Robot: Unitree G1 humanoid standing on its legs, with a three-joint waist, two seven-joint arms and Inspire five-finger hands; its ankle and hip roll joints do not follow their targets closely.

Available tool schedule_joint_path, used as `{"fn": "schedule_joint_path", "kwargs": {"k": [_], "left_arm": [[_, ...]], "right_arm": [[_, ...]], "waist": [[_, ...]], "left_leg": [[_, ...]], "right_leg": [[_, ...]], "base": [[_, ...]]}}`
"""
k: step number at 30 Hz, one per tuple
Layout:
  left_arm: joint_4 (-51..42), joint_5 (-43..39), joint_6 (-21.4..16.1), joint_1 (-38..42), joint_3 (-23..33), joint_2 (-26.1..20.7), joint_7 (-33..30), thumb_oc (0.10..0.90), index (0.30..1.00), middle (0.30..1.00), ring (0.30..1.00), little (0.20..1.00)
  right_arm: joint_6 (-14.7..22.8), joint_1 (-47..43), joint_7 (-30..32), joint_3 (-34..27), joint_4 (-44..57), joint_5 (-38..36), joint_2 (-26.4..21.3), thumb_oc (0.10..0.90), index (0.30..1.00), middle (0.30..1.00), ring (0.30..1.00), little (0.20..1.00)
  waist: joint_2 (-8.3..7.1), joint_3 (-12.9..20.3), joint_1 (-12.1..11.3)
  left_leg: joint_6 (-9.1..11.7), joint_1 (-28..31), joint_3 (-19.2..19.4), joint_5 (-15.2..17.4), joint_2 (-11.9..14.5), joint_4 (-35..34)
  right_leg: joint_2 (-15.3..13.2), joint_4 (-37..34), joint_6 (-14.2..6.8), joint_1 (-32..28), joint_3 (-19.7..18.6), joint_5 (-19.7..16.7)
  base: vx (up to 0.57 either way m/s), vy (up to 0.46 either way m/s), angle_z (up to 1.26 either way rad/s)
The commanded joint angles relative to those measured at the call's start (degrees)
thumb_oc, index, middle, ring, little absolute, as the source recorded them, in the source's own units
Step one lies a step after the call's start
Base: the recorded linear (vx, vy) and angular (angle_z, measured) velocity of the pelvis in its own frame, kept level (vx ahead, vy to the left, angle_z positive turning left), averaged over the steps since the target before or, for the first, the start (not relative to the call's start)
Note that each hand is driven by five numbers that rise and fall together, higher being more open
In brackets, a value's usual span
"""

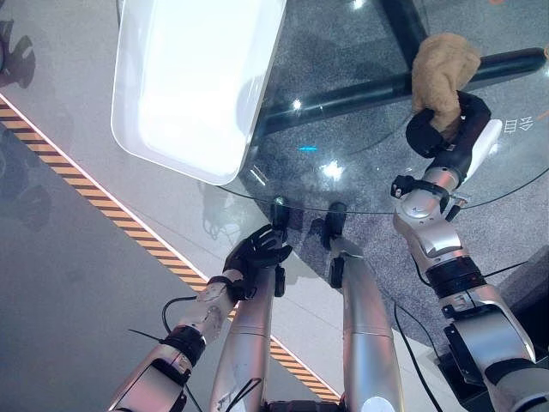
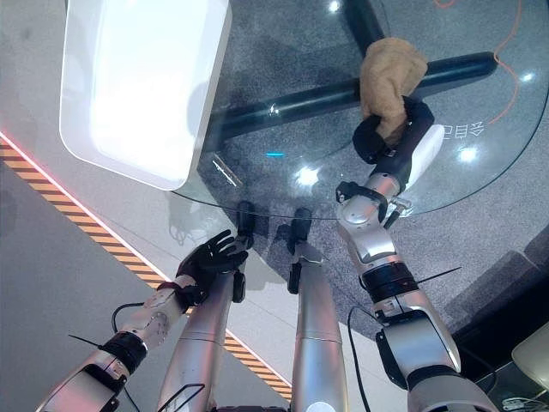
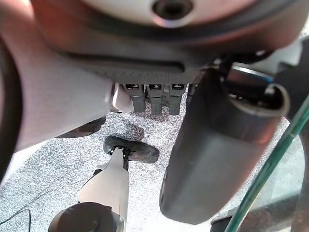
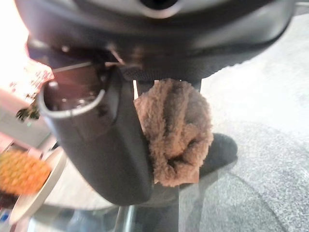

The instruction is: Wipe the table with a cloth and put it in the basket.

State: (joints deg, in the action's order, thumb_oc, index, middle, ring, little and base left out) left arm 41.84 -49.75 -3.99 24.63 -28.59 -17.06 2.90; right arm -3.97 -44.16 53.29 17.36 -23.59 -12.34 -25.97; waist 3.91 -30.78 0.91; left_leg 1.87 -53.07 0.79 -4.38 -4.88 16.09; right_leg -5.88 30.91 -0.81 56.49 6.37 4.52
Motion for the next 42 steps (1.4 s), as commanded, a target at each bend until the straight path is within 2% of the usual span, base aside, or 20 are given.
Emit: {"fn": "schedule_joint_path", "kwargs": {"k": [1, 12, 23, 42], "left_arm": [[-1.1, 1.0, 2.2, -7.2, -6.2, 6.8, 1.2, 0.800, 0.900, 0.900, 0.900, 0.900], [-2.1, 1.1, 3.1, -7.0, -6.2, 6.4, 0.7, 0.800, 0.900, 0.900, 0.900, 0.900], [-3.3, 0.8, 4.7, -6.7, -6.2, 5.1, 1.0, 0.800, 0.900, 0.900, 0.900, 0.900], [-3.3, 0.5, 5.9, -5.8, -6.2, 3.9, 1.2, 0.800, 0.900, 0.900, 0.900, 0.900]], "right_arm": [[-0.5, 1.3, -8.8, 8.9, 5.9, 3.3, 5.1, 0.100, 0.300, 0.300, 0.300, 0.200], [0.7, 2.7, -18.1, 12.9, 7.0, 7.7, 5.4, 0.100, 0.300, 0.300, 0.300, 0.200], [2.7, 2.4, -26.1, 18.0, 9.0, 13.7, 3.2, 0.100, 0.300, 0.300, 0.300, 0.200], [3.6, 1.8, -27.7, 19.9, 8.7, 14.0, 0.9, 0.100, 0.300, 0.300, 0.300, 0.200]], "waist": [[1.91, 1.0, -1.0], [1.80, 1.0, -1.0], [1.79, 1.0, -1.2], [1.48, 1.0, -1.5]], "left_leg": [[-3.0, -3.0, 1.0, 6.1, -1.5, 9.6], [-2.9, -3.3, 0.9, 6.0, -1.6, 9.8], [-2.7, -3.6, 0.8, 5.8, -1.6, 10.2], [-2.8, -3.7, 0.7, 6.1, -1.5, 10.7]], "right_leg": [[1.6, -9.2, -4.3, 0.5, -3.0, -8.5], [1.4, -8.8, -4.4, 0.9, -2.6, -8.3], [1.0, -8.1, -4.5, 1.2, -2.0, -7.9], [0.9, -7.4, -4.7, 1.4, -1.6, -7.5]], "base": [[0.00, 0.000, 0.00], [0.00, 0.000, 0.00], [0.00, -0.003, 0.01], [0.00, -0.006, 0.04]]}}
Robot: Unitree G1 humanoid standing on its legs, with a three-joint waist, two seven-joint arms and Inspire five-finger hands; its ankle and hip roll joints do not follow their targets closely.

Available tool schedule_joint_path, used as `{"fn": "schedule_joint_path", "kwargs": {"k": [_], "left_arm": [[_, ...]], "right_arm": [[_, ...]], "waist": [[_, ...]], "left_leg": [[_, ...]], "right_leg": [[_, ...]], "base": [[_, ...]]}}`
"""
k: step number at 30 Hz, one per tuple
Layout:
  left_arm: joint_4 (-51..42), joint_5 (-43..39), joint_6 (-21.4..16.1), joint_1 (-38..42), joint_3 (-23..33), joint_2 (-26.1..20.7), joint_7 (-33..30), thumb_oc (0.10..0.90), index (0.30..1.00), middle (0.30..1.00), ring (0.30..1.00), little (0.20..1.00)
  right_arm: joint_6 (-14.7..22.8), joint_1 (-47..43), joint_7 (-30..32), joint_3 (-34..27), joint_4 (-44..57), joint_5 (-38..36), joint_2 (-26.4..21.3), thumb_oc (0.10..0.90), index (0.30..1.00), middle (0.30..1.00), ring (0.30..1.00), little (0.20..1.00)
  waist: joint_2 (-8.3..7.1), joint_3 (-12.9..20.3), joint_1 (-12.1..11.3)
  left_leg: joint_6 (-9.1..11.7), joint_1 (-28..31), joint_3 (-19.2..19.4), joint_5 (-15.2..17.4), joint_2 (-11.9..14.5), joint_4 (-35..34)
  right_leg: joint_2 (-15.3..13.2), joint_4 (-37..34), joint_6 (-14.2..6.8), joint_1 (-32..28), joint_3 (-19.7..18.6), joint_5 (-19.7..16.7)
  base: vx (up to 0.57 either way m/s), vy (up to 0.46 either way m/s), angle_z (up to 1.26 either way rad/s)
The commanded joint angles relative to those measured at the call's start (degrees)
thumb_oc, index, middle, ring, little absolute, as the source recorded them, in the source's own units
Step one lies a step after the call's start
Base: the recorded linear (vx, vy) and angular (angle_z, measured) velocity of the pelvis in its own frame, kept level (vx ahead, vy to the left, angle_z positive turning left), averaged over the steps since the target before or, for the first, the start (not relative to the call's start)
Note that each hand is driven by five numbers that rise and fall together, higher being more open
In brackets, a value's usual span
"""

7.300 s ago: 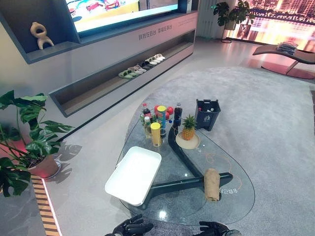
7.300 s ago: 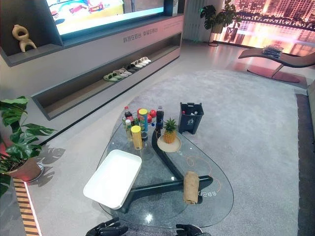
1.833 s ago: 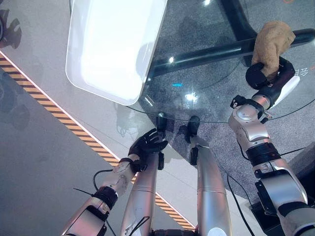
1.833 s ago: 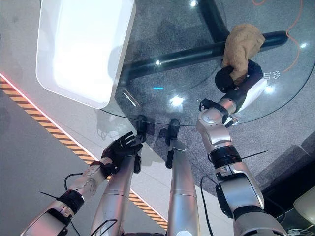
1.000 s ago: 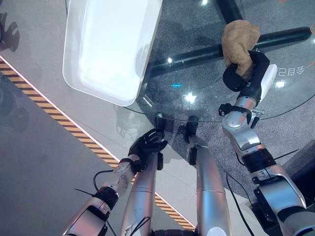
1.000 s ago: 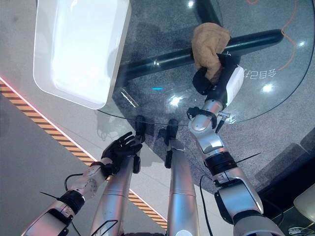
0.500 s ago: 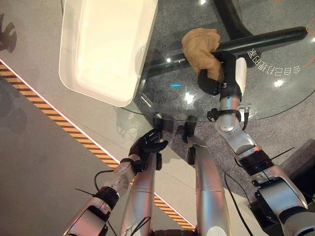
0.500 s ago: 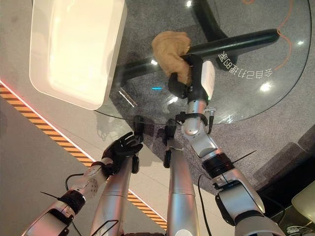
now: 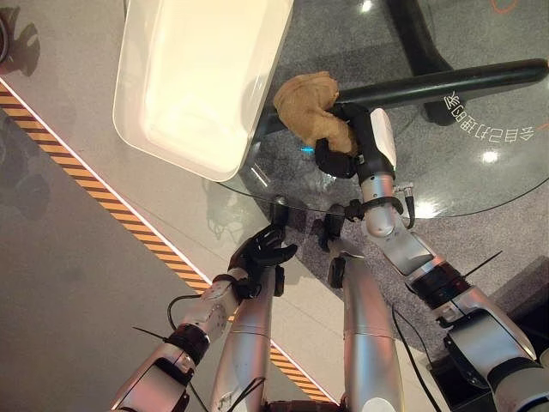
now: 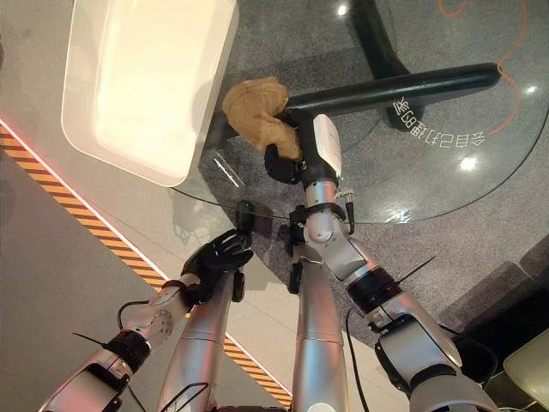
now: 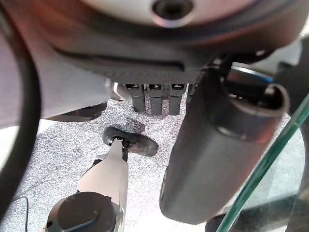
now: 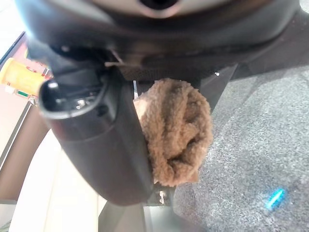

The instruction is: Wipe the table with a cloth and put it in the basket.

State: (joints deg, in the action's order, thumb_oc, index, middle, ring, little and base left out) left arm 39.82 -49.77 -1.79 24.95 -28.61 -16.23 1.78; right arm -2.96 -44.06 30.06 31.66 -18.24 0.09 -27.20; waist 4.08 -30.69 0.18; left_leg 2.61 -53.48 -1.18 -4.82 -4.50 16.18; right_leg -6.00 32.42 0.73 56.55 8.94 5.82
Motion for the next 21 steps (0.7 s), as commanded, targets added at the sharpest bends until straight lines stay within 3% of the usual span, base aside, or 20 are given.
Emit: {"fn": "schedule_joint_path", "kwargs": {"k": [1, 14, 21], "left_arm": [[-1.3, 0.6, 3.7, -6.2, -6.2, 3.1, 2.3, 0.800, 0.900, 0.900, 0.900, 0.900], [-1.0, 0.7, 3.8, -6.3, -6.0, 2.7, 2.7, 0.800, 0.900, 0.900, 0.900, 0.900], [-1.0, 0.8, 4.0, -6.5, -5.5, 2.2, 2.9, 0.800, 0.900, 0.900, 0.900, 0.900]], "right_arm": [[2.5, 1.7, -4.7, 5.6, 3.3, 1.5, 2.1, 0.100, 0.300, 0.300, 0.300, 0.200], [1.5, 2.0, -8.3, 5.8, 3.5, 1.9, 0.9, 0.100, 0.300, 0.300, 0.300, 0.200], [2.5, 1.9, -6.8, 6.1, 2.4, 2.6, 0.0, 0.100, 0.300, 0.300, 0.300, 0.200]], "waist": [[1.30, 0.9, -0.8], [1.17, 0.9, -0.7], [1.04, 0.9, -0.6]], "left_leg": [[-3.6, -3.3, 2.7, 6.5, -1.9, 10.6], [-3.5, -3.8, 2.7, 6.7, -1.9, 11.0], [-3.5, -3.6, 2.9, 6.8, -1.6, 11.1]], "right_leg": [[1.0, -8.8, -6.2, 1.4, -4.1, -8.8], [1.0, -8.5, -6.2, 1.8, -4.0, -8.8], [1.0, -8.5, -6.1, 1.6, -4.0, -8.6]], "base": [[0.00, 0.000, 0.00], [0.00, 0.000, 0.00], [0.00, 0.000, 0.00]]}}
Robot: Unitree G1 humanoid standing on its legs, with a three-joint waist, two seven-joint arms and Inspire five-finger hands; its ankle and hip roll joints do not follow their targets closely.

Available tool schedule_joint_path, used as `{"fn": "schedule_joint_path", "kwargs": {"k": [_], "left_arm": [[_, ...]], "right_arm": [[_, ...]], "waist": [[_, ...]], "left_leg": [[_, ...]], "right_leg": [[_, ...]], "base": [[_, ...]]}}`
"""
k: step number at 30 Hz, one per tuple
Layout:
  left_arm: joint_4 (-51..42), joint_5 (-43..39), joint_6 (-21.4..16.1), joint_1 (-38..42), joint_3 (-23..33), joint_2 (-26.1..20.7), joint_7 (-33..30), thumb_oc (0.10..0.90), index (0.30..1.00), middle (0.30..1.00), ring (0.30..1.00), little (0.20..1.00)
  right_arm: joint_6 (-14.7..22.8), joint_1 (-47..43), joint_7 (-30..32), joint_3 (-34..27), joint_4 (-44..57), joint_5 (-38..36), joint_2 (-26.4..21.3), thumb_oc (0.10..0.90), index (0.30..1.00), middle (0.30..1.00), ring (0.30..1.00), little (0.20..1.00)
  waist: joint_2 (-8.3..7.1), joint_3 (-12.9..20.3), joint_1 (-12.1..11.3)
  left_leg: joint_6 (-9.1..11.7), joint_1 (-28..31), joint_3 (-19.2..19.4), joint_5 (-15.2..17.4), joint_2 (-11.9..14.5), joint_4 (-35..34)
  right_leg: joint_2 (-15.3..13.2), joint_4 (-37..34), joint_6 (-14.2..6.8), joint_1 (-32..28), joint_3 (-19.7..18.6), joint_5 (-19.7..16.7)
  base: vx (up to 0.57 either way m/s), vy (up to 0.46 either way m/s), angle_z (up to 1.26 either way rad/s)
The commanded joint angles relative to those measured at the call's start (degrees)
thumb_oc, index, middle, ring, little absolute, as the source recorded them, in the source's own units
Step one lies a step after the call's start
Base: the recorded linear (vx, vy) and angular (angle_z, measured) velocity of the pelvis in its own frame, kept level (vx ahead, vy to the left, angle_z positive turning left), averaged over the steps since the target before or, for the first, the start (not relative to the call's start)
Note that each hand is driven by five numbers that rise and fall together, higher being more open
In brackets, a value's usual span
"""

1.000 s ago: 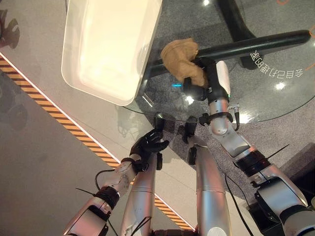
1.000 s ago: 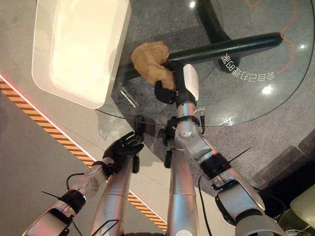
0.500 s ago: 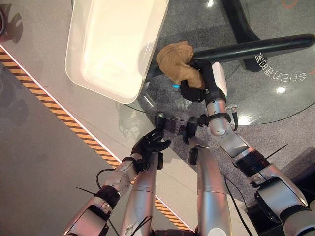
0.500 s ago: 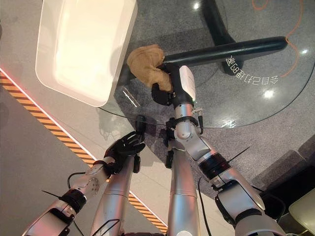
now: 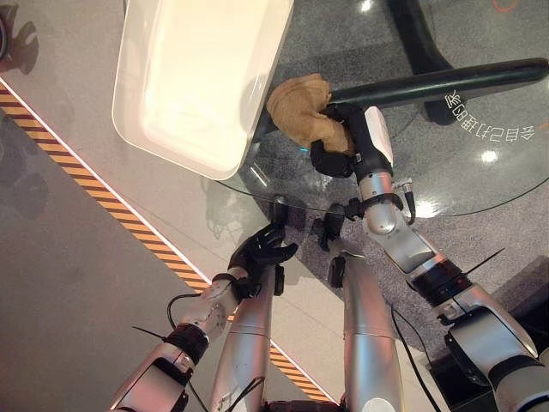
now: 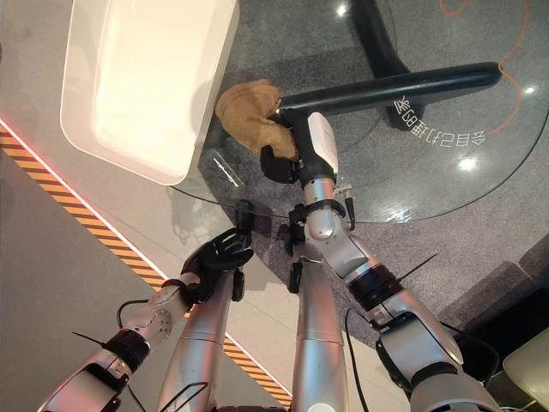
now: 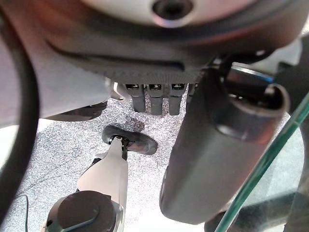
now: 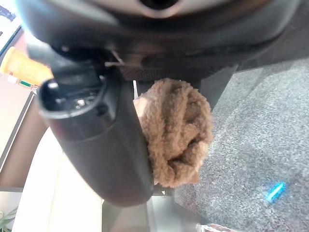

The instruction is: Wipe the table with a cloth and put it in the basket.

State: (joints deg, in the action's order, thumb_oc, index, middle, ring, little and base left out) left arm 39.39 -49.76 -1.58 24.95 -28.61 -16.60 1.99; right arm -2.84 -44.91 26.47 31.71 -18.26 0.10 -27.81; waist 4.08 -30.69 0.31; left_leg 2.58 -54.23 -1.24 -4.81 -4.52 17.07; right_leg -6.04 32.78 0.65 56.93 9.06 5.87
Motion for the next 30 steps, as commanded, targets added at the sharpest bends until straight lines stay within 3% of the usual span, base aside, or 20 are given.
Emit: {"fn": "schedule_joint_path", "kwargs": {"k": [1, 12, 23, 30], "left_arm": [[-0.5, 0.7, 3.7, -6.5, -5.5, 2.6, 2.7, 0.800, 0.900, 0.900, 0.900, 0.900], [0.4, 0.7, 3.5, -6.7, -5.2, 2.2, 2.8, 0.800, 0.900, 0.900, 0.900, 0.900], [1.2, 1.2, 2.3, -8.5, -4.9, 0.8, 4.0, 0.800, 0.900, 0.900, 0.900, 0.900], [0.6, 1.4, 1.4, -9.4, -5.0, 0.3, 3.9, 0.800, 0.900, 0.900, 0.900, 0.900]], "right_arm": [[2.5, 2.6, -3.3, 5.9, 2.5, 2.9, 0.4, 0.100, 0.300, 0.300, 0.300, 0.200], [0.8, 1.0, 10.3, -1.2, -1.1, 2.1, -2.3, 0.100, 0.300, 0.300, 0.300, 0.200], [-2.9, -4.1, 18.3, -9.2, -6.5, -1.3, -9.8, 0.100, 0.300, 0.300, 0.300, 0.200], [-4.6, -5.0, 21.9, -10.5, -7.4, -3.5, -12.0, 0.100, 0.300, 0.300, 0.300, 0.200]], "waist": [[1.03, 0.9, -0.7], [0.81, 0.9, -0.4], [0.41, 0.9, -0.4], [0.58, 0.9, -0.2]], "left_leg": [[-3.4, -2.9, 3.0, 6.8, -1.5, 10.1], [-3.5, -2.6, 3.1, 7.4, -1.1, 10.6], [-3.6, -1.7, 3.0, 8.1, -0.7, 10.5], [-3.8, -1.4, 3.1, 8.1, -0.9, 9.8]], "right_leg": [[1.1, -8.8, -6.0, 1.2, -4.1, -8.7], [1.5, -8.5, -6.1, 1.1, -4.6, -8.9], [2.1, -9.2, -6.2, 0.3, -5.0, -9.3], [2.3, -10.3, -6.1, -0.1, -5.1, -9.5]], "base": [[0.00, 0.000, 0.00], [0.00, 0.000, 0.00], [0.00, -0.006, 0.00], [0.00, 0.000, 0.00]]}}
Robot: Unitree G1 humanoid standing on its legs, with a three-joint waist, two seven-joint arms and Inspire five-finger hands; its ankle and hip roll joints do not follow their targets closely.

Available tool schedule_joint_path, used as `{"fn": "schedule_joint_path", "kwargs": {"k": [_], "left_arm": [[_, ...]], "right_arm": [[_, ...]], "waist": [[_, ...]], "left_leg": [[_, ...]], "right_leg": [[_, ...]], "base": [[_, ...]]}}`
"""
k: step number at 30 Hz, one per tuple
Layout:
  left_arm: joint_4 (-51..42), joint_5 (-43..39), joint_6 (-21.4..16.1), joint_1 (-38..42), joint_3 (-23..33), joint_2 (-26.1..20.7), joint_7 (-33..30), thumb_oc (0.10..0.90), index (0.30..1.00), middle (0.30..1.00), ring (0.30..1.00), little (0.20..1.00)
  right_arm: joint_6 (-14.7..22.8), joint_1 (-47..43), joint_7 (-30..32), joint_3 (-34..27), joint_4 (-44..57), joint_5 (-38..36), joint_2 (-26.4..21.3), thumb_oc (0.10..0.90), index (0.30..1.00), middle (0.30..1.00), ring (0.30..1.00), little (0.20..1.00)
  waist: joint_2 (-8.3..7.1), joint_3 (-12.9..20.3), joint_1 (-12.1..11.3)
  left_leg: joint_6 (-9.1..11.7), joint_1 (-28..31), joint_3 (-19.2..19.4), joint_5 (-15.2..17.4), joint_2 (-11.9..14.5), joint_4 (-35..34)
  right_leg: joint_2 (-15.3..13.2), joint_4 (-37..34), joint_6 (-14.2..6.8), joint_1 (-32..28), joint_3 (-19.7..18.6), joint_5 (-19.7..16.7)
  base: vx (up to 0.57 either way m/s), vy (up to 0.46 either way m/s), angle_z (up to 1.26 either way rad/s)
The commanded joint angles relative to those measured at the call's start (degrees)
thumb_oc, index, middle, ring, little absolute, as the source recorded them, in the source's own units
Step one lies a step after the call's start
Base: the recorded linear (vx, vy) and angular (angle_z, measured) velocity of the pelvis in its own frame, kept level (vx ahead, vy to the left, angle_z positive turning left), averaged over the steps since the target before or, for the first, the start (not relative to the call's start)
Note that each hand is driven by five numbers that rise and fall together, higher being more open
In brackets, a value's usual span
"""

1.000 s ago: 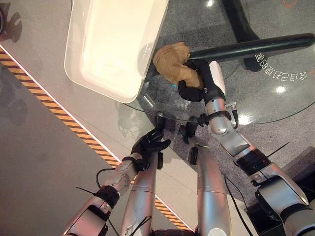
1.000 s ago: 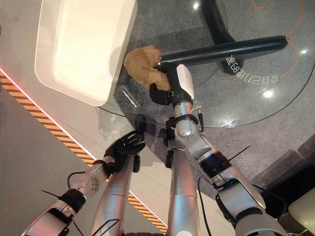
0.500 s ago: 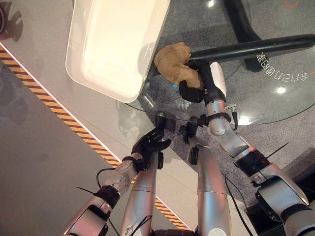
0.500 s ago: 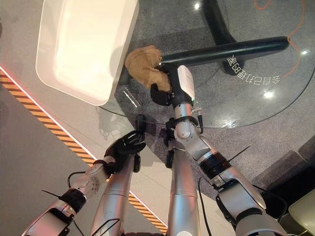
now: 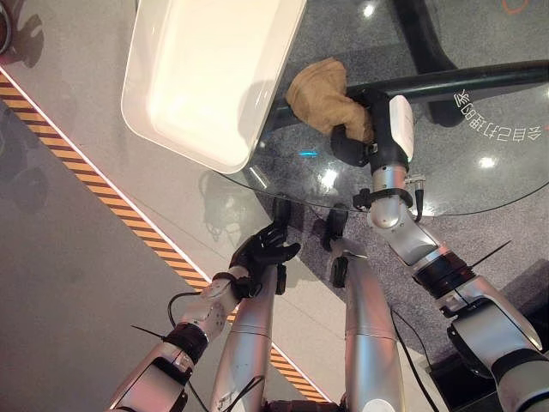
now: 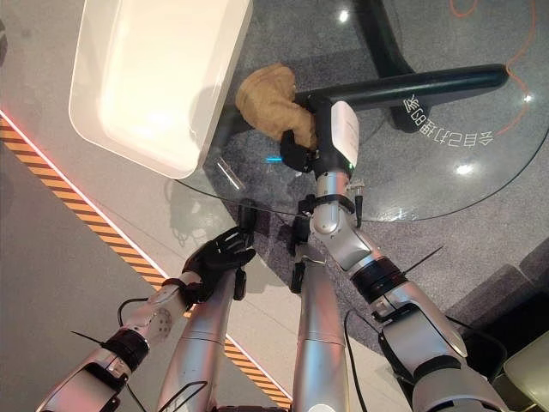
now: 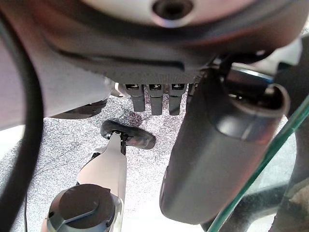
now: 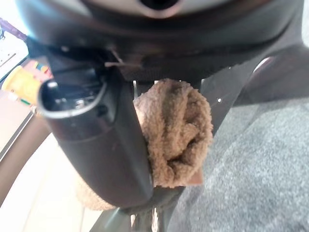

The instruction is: Wipe the table with a cloth and put it in the basket.

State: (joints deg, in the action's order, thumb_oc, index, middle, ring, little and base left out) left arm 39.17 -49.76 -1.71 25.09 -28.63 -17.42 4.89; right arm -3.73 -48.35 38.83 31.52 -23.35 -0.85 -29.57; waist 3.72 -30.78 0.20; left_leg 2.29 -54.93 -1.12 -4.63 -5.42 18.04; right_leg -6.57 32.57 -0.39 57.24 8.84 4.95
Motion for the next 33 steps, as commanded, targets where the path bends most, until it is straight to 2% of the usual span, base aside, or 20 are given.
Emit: {"fn": "schedule_joint_path", "kwargs": {"k": [1, 12, 33], "left_arm": [[0.8, 1.4, 1.3, -9.8, -4.9, 1.0, 1.3, 0.800, 0.900, 0.900, 0.900, 0.900], [-0.7, 0.5, 0.8, -11.3, -5.3, -0.4, 1.2, 0.800, 0.900, 0.900, 0.900, 0.900], [-1.6, 0.5, 1.6, -12.5, -4.7, -1.8, 1.3, 0.800, 0.900, 0.900, 0.900, 0.900]], "right_arm": [[-4.0, -1.5, 10.4, -10.6, -2.6, -2.8, -10.6, 0.100, 0.300, 0.300, 0.300, 0.200], [-5.5, -0.2, 17.9, -14.7, -5.9, -5.8, -14.5, 0.100, 0.300, 0.300, 0.300, 0.200], [-2.5, 5.6, 29.6, -23.2, -11.2, -13.2, -16.0, 0.100, 0.300, 0.300, 0.300, 0.200]], "waist": [[1.00, 1.0, -0.1], [1.28, 1.0, 0.4], [1.46, 1.0, 1.2]], "left_leg": [[-3.5, -0.6, 3.0, 7.9, 0.1, 8.8], [-3.5, 0.4, 3.5, 8.0, 0.2, 7.8], [-3.6, 2.1, 4.0, 8.1, -0.1, 6.5]], "right_leg": [[2.9, -10.2, -5.1, -0.6, -5.0, -8.5], [2.8, -11.8, -5.1, -1.9, -5.3, -8.7], [2.8, -13.9, -5.0, -4.1, -6.0, -9.2]], "base": [[0.00, 0.000, 0.00], [-0.01, 0.001, -0.02], [0.00, -0.001, -0.02]]}}
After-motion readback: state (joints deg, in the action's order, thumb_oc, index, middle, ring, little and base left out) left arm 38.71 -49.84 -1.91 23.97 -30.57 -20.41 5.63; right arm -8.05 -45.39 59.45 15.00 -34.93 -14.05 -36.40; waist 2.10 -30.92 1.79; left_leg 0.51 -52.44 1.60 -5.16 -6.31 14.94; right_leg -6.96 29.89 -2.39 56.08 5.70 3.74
